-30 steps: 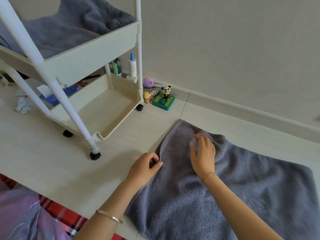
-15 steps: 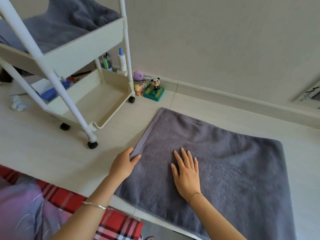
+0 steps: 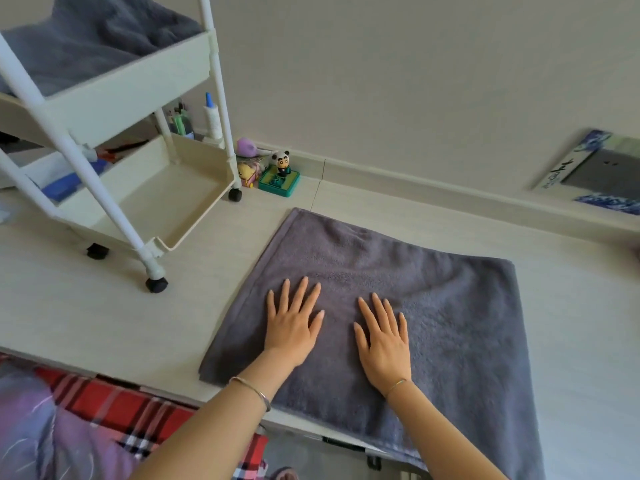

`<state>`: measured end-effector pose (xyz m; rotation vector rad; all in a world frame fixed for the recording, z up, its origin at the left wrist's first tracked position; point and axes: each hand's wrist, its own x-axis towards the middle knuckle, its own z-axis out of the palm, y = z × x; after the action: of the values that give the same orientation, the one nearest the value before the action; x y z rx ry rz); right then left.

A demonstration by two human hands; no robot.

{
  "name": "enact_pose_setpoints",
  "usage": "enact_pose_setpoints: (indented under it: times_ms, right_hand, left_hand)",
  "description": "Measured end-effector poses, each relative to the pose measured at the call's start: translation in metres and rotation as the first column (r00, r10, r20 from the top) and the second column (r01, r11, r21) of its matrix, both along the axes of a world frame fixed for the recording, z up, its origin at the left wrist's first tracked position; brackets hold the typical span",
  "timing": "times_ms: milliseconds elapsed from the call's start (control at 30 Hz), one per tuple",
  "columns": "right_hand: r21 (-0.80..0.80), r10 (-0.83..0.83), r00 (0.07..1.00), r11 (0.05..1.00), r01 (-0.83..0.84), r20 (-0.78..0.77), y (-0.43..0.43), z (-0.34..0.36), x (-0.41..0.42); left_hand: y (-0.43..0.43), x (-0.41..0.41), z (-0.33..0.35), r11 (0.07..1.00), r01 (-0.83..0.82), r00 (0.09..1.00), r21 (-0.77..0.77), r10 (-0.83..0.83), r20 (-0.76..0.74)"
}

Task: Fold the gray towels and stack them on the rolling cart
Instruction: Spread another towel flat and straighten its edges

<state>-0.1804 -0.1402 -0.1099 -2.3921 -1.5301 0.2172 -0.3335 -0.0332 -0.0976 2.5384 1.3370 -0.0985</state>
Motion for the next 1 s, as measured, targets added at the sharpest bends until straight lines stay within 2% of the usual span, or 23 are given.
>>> enact_pose_setpoints:
  times_ms: [100, 167, 333, 467, 533, 600, 667, 900, 1000]
  right_hand:
    - [-0.03, -0.127, 0.992, 0.991, 0.127, 0.002, -0.019, 0.0, 0.029]
    - [-0.037, -0.154, 0.988, 0.987, 0.154, -0.003, -0.019, 0.005, 0.042]
    - [0.049, 0.012, 1.0, 0.999, -0.011, -0.013, 0.023, 0.021, 0.051]
    - [-0.022, 0.14, 0.99, 0.99, -0.14, -0.007, 0.056, 0.014, 0.056]
    - [0.019, 0.113, 0.993, 0.994, -0.112, -0.017, 0.069, 0.012, 0.062]
    - [0.136, 0.045, 0.998, 0.99, -0.039, -0.036, 0.088, 0.018, 0.071]
    - [0.167, -0.001, 0.997, 0.986, 0.013, -0.075, 0.113, 0.025, 0.084]
    - [-0.102, -0.048, 0.997, 0.994, 0.042, -0.055, 0.169, 0.037, 0.121]
    - [-0.086, 0.002, 1.0, 0.996, -0.003, -0.012, 0.178, 0.041, 0.13]
  left_hand:
    - [0.014, 0.003, 0.002, 0.994, -0.11, 0.992, 0.002, 0.11, -0.065]
    - [0.024, 0.01, 0.01, 0.987, -0.159, 0.984, -0.023, 0.157, -0.088]
    - [0.036, 0.041, 0.01, 0.995, 0.076, 0.996, 0.062, -0.074, -0.045]
    - [0.045, 0.054, -0.001, 0.999, 0.007, 1.0, 0.053, -0.008, 0.0]
    - [0.051, 0.057, -0.003, 0.998, -0.014, 0.999, 0.058, 0.012, 0.033]
    - [0.057, 0.059, -0.002, 0.997, -0.04, 0.998, 0.067, 0.037, 0.055]
    - [0.06, 0.061, -0.003, 0.993, -0.057, 0.997, 0.1, 0.052, 0.056]
    - [0.061, 0.06, -0.01, 0.988, -0.062, 0.993, 0.139, 0.048, 0.106]
    - [0.06, 0.06, -0.012, 0.984, -0.074, 0.989, 0.16, 0.051, 0.141]
